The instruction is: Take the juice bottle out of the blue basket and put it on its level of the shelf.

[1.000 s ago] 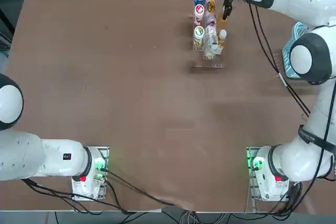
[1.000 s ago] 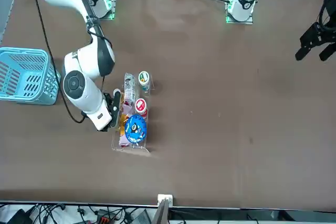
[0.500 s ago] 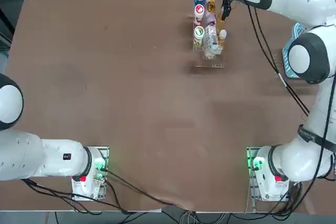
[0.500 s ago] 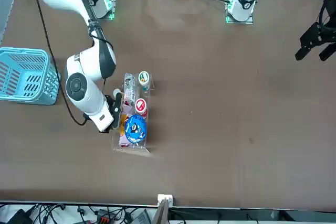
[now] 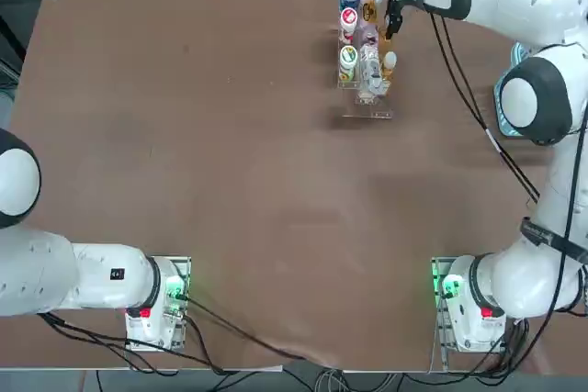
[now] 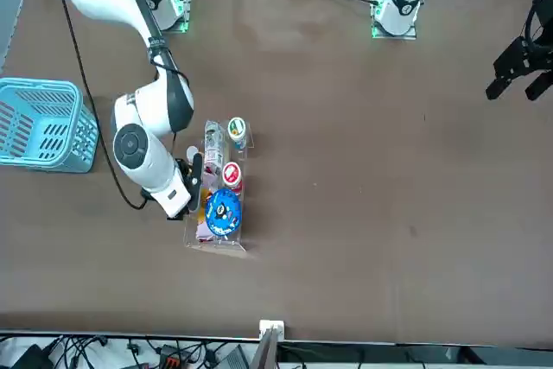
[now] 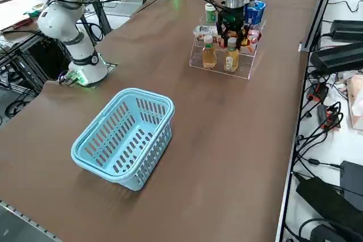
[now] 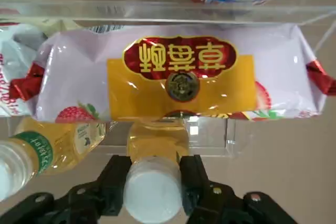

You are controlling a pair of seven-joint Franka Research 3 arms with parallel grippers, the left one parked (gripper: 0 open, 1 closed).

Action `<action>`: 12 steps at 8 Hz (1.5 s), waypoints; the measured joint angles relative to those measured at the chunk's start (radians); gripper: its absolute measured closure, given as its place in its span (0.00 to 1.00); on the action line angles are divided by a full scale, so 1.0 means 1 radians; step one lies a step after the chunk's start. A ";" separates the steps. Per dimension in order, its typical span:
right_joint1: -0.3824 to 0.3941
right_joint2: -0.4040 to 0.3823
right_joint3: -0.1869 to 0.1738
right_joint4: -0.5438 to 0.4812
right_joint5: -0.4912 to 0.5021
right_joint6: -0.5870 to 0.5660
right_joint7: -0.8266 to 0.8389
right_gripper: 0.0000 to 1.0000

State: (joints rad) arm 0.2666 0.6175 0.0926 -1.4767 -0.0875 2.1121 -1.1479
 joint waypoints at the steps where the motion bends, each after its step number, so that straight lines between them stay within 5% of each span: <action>1: 0.000 0.004 0.000 0.000 0.000 0.004 -0.001 0.46; 3: 0.000 0.005 -0.002 0.001 0.000 0.007 -0.002 0.44; 6: -0.003 0.001 -0.007 0.039 0.000 -0.001 -0.002 0.00; 12: -0.042 -0.047 -0.022 0.337 0.022 -0.388 0.074 0.00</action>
State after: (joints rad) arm 0.2244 0.5708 0.0704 -1.1400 -0.0654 1.7245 -1.0742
